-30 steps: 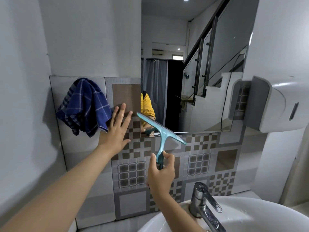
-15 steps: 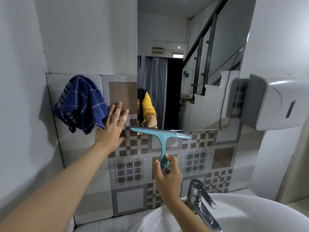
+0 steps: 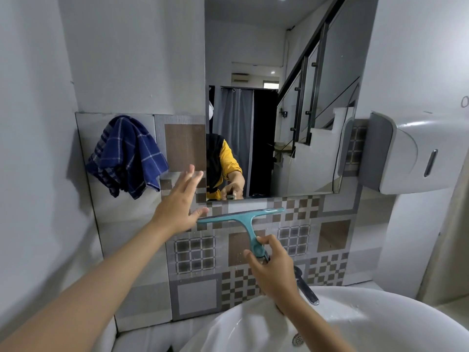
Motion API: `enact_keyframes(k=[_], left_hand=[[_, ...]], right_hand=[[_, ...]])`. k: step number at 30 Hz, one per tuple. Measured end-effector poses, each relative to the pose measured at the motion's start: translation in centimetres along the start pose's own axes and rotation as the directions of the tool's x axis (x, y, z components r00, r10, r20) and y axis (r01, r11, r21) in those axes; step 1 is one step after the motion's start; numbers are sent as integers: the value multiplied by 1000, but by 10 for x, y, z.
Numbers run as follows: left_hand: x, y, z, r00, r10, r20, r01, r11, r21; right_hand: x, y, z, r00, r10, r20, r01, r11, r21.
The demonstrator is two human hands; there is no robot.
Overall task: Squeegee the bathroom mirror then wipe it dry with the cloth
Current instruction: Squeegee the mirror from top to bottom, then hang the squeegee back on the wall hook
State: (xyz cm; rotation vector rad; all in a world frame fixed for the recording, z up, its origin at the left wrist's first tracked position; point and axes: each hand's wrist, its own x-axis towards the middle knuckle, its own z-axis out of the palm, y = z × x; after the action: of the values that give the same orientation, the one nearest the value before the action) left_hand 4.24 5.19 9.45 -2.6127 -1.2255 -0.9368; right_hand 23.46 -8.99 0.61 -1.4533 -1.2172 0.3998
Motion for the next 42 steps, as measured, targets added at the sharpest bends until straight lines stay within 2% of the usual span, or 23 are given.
enact_keyframes(k=[4, 7, 12, 18, 22, 25, 27, 30, 33, 35, 37, 42], left_hand=[[-14, 32, -3, 992, 81, 94, -47, 946, -320], [-21, 55, -11, 978, 82, 192, 18, 884, -468], [-34, 78, -19, 918, 182, 351, 33, 850, -526], [-45, 84, -29, 900, 214, 379, 23, 846, -533], [-52, 78, -33, 906, 191, 378, 55, 832, -552], [-58, 68, -32, 916, 162, 366, 87, 813, -576], [-64, 60, -27, 937, 107, 332, 130, 775, -618], [-77, 48, -15, 968, -16, 249, 185, 719, -670], [-91, 32, 2, 974, -113, 195, 220, 673, -706], [-99, 21, 11, 973, -174, 152, 230, 684, -693], [-106, 13, 17, 969, -227, 96, 230, 694, -682], [-116, -5, 27, 933, -357, -52, 203, 639, -741]], right_hand=[[-5, -23, -33, 981, -29, 190, 55, 989, -134], [-6, -43, -54, 940, -61, 335, 145, 962, -231], [-4, -62, -73, 860, -111, 498, 277, 921, -274], [6, -74, -88, 803, -110, 585, 302, 922, -241], [18, -83, -94, 811, -133, 569, 299, 931, -208], [30, -79, -97, 857, -151, 492, 140, 988, 59], [35, -72, -91, 906, -146, 397, 32, 960, 279], [36, -66, -66, 949, -135, 286, 1, 905, 426], [36, -64, -29, 950, -157, 268, 11, 878, 478], [40, -65, -2, 949, -168, 266, 17, 871, 490], [46, -67, 23, 945, -184, 270, 33, 877, 480], [58, -73, 81, 929, -250, 273, 117, 898, 425]])
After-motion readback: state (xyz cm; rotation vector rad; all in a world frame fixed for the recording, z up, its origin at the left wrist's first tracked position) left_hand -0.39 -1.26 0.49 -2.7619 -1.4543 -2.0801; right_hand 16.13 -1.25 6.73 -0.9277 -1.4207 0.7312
